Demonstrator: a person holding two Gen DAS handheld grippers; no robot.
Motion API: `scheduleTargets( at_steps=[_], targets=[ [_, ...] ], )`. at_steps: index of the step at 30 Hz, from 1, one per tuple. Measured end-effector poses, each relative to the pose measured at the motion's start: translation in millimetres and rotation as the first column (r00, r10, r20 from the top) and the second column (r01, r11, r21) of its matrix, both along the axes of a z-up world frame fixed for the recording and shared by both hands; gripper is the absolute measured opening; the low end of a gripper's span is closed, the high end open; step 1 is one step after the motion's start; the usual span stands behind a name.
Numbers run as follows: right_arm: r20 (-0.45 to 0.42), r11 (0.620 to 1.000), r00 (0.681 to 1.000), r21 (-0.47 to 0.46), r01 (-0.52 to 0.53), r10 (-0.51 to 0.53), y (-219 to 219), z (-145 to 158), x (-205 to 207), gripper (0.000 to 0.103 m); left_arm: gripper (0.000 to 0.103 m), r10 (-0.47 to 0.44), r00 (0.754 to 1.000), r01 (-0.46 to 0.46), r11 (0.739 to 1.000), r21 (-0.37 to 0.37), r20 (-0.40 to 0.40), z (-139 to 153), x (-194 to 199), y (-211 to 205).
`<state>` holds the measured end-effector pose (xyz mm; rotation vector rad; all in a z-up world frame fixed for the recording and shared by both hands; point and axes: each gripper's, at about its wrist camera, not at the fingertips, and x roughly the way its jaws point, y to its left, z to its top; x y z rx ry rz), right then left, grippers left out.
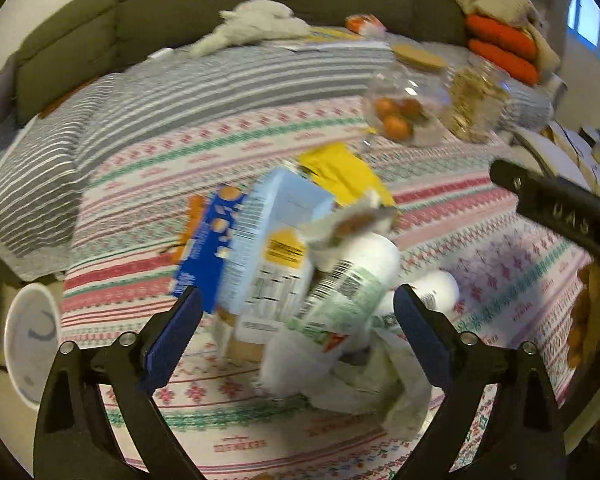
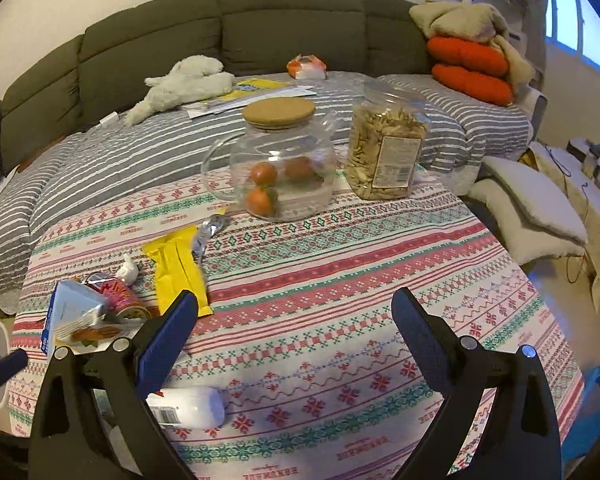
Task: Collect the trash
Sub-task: 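Grasp the white bottle with the left tool while the right tool reaches toward the snack bag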
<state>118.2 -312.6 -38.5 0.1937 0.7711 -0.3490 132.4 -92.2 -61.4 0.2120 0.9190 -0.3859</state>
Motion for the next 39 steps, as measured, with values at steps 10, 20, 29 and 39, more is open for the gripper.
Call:
scheduleTargets(
  at_steps=[10,20,29,39],
  targets=[
    [-0.040,0.982,0.984,0.088,-0.169,0.173,10,-17,21,0.094,0.044,-0.108,0.993,0.110,0.993,0.047,-0.046,-18,0,-17],
    [0.028,0.822,0.830,0.119,-0.557,0.558,45,-35,47,0.094,0.039,-0.054,0.999,0.055,0.991,-0.122,0.009,32,-12,37],
    [-0.004,0.733,0.740,0.147,-0.665,0.672,76,-54,61,0.060,0.039,-0.007,0.999,0.016,0.974,-0.227,0.042,52,-10,59],
    [-0.022,0.708,0.713,0.149,-0.690,0.700,91,-48,51,0.002,0.039,0.053,0.998,-0.045,0.965,-0.259,0.026,49,-4,78]
  ],
)
